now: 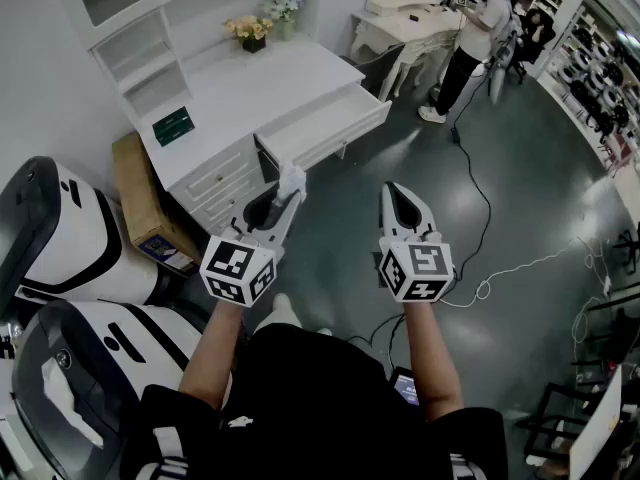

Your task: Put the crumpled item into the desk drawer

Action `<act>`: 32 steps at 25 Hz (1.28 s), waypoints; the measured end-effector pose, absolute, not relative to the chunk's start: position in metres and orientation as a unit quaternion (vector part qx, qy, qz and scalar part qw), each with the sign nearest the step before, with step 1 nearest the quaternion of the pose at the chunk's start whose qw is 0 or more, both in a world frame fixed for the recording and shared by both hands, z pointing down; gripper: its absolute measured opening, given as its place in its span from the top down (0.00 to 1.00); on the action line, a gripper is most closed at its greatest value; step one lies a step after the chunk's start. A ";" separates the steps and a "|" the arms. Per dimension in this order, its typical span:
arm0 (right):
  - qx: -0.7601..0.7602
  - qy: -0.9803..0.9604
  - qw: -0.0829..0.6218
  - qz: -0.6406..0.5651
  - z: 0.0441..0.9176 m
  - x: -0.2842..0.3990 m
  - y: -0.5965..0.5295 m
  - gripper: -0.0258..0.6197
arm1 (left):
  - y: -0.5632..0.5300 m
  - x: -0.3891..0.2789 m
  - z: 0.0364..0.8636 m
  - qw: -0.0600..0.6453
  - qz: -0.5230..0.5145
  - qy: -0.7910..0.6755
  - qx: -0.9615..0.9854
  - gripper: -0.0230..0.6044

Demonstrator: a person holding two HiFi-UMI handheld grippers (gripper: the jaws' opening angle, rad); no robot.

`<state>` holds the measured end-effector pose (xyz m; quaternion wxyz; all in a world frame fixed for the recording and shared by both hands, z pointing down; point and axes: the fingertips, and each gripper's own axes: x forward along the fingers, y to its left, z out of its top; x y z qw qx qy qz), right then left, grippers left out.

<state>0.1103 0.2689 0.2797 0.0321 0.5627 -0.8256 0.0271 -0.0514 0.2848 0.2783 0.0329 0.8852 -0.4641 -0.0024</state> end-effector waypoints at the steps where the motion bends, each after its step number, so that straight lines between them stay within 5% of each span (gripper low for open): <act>1: 0.559 -0.828 0.031 0.031 0.281 0.110 0.269 0.97 | 0.285 -0.051 0.278 0.033 -0.003 -0.465 0.885 0.79; 32: 0.553 -0.831 0.031 0.038 0.292 0.105 0.193 0.97 | 0.206 -0.060 0.283 0.036 -0.012 -0.470 0.882 0.79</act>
